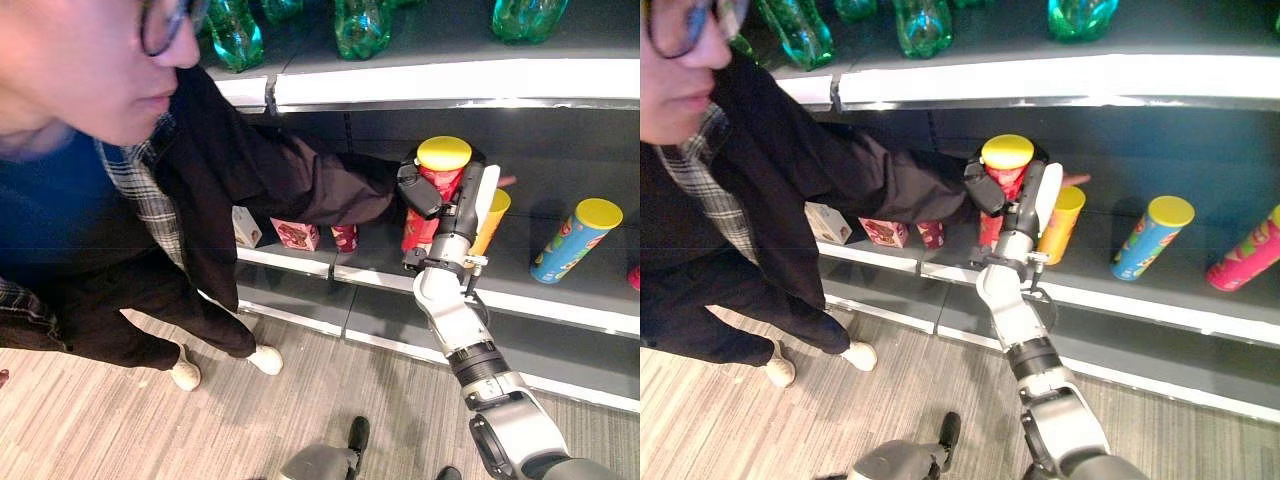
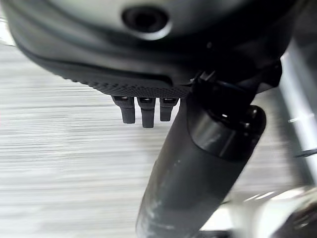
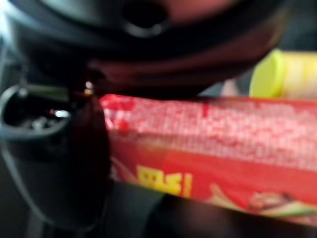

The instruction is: Put the goods on the table back onto the shelves and tidy them up.

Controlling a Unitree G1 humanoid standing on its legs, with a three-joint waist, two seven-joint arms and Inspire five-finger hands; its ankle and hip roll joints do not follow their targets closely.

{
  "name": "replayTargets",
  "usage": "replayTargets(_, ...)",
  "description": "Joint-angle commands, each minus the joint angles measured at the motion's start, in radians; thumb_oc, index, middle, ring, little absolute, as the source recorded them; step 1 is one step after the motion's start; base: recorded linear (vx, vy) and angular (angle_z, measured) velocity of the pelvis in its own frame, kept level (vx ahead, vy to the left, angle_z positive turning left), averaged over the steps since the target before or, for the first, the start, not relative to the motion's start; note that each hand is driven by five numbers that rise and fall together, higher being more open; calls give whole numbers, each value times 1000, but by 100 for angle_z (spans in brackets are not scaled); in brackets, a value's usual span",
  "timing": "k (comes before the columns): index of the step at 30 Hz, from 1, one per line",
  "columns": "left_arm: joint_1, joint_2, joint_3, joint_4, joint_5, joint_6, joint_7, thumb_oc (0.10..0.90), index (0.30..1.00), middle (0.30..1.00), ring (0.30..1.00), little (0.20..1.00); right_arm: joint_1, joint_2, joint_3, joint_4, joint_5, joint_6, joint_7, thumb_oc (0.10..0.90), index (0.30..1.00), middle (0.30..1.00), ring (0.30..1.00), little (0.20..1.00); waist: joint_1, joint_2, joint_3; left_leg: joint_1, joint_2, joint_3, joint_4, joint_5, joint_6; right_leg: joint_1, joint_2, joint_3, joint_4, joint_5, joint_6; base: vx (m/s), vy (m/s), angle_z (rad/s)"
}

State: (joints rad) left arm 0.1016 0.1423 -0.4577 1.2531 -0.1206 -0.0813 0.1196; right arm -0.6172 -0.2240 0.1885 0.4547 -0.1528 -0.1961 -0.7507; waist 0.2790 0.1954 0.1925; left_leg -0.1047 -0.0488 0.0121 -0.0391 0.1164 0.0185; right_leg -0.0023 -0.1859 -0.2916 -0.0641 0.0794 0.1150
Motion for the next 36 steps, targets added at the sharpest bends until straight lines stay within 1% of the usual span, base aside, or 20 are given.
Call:
replayTargets(1,-112,-4,-10,31,27,-36,-5,800,900,900,900,900,-64,0,58,-139,-67,-88,3,400,300,300,300,300,-23,-24,-48,-92,80,-31,75,-67,-55,71,-31,15,63,-138,17,57,-5,0)
replayTargets(4,-108,-2,-2,32,51,-34,-1,800,900,900,900,900,-31,12,65,-150,-57,-91,18,400,300,300,300,300,-29,-35,-58,-81,81,-24,75,-75,-53,83,-34,24,60,-139,17,45,-14,-6)
replayTargets(8,-98,-2,-6,30,81,-33,4,800,900,900,900,900,22,26,83,-178,-32,-99,41,400,300,300,300,300,-49,-57,-72,-57,87,-15,70,-80,-54,102,-33,31,48,-138,17,46,-33,-9)
replayTargets(10,-94,-6,4,37,85,-27,13,800,900,900,900,900,56,38,100,-196,-13,-107,54,400,300,300,300,300,-71,-77,-79,-31,95,-7,50,-78,-56,110,-27,41,41,-135,17,18,-48,-13)
replayTargets(11,-94,-6,5,37,86,-27,14,800,900,900,900,900,57,39,101,-197,-13,-106,54,400,300,300,300,300,-72,-77,-79,-30,95,-7,49,-77,-56,110,-27,41,40,-136,17,9,-34,-14)
replayTargets(13,-91,-11,21,50,79,-26,21,800,900,900,900,900,101,53,123,-230,-3,-111,68,400,300,300,300,300,-87,-92,-86,-13,101,0,34,-74,-57,115,-25,45,36,-131,17,9,-26,-13)
replayTargets(14,-87,-15,45,61,67,-24,31,800,900,900,900,900,156,68,155,-269,9,-116,87,400,300,300,300,300,-100,-104,-91,3,107,7,21,-72,-58,116,-22,48,32,-126,18,9,-34,-9)
replayTargets(15,-85,-19,54,69,59,-24,35,800,900,900,900,900,182,82,177,-288,25,-122,105,400,300,300,300,300,-107,-110,-95,11,110,11,14,-70,-59,118,-21,49,30,-124,18,7,-27,-8)
replayTargets(16,-84,-19,55,69,59,-25,35,800,900,900,900,900,184,82,178,-290,26,-121,106,400,300,300,300,300,-108,-110,-95,13,110,11,12,-69,-59,119,-21,49,29,-124,18,2,-7,-13)
replayTargets(19,-78,-29,72,76,46,-31,53,800,900,900,900,900,242,109,258,-316,59,-131,161,400,300,300,300,300,-127,-120,-106,31,118,23,6,-69,-61,119,-18,57,33,-122,19,0,4,-19)
replayTargets(20,-76,-31,68,67,37,-40,67,800,900,900,900,900,251,134,309,-297,88,-139,191,400,300,300,300,300,-134,-125,-112,41,123,29,2,-69,-62,121,-17,63,34,-120,19,-7,16,-10)
replayTargets(21,-77,-31,63,63,34,-44,75,800,900,900,900,900,248,145,330,-280,101,-142,204,400,300,300,300,300,-137,-127,-116,47,123,32,-1,-70,-63,122,-16,66,35,-119,20,-6,28,-13)
replayTargets(23,-76,-33,59,59,32,-46,77,800,900,900,900,900,242,155,344,-267,114,-144,214,400,300,300,300,300,-139,-129,-119,52,124,36,-4,-70,-63,124,-15,67,35,-119,20,0,24,-19)
replayTargets(25,-77,-35,41,50,26,-51,89,800,900,900,900,900,220,180,388,-226,141,-149,233,400,300,300,300,300,-141,-136,-129,63,125,39,-6,-75,-63,130,-16,66,39,-120,22,2,37,-4)
replayTargets(27,-78,-31,34,42,9,-52,100,800,900,900,900,900,204,201,408,-192,159,-154,226,400,300,300,300,300,-139,-141,-135,66,125,34,-4,-77,-65,134,-15,65,51,-123,23,0,20,7)
replayTargets(29,-79,-28,33,39,5,-51,103,800,900,900,900,900,202,202,410,-191,159,-155,220,400,300,300,300,300,-140,-143,-134,65,124,30,-2,-78,-64,134,-13,66,57,-129,22,-11,6,9)
replayTargets(32,-101,-17,15,30,19,-47,110,800,900,900,900,900,184,196,403,-185,158,-155,201,400,300,300,300,300,-149,-153,-111,25,117,-3,47,-78,-62,124,-3,72,116,-159,6,-85,5,25)
replayTargets(34,-108,-11,20,16,-18,-58,112,800,900,900,900,900,162,186,412,-192,155,-158,207,400,300,300,300,300,-153,-162,-77,-37,109,-38,164,-106,-70,98,-4,95,156,-174,-7,-159,33,32)
replayTargets(35,-120,-8,37,5,-71,-65,122,800,900,900,900,900,149,185,418,-190,161,-163,205,400,300,300,300,300,-150,-167,-58,-70,109,-81,213,-117,-83,83,-2,105,173,-186,-9,-143,40,25)
replayTargets(36,-121,-8,37,5,-72,-65,122,800,900,900,900,900,147,186,417,-189,161,-164,205,400,300,300,300,300,-152,-166,-58,-76,109,-84,220,-120,-83,81,-2,103,176,-188,-10,-116,104,12)
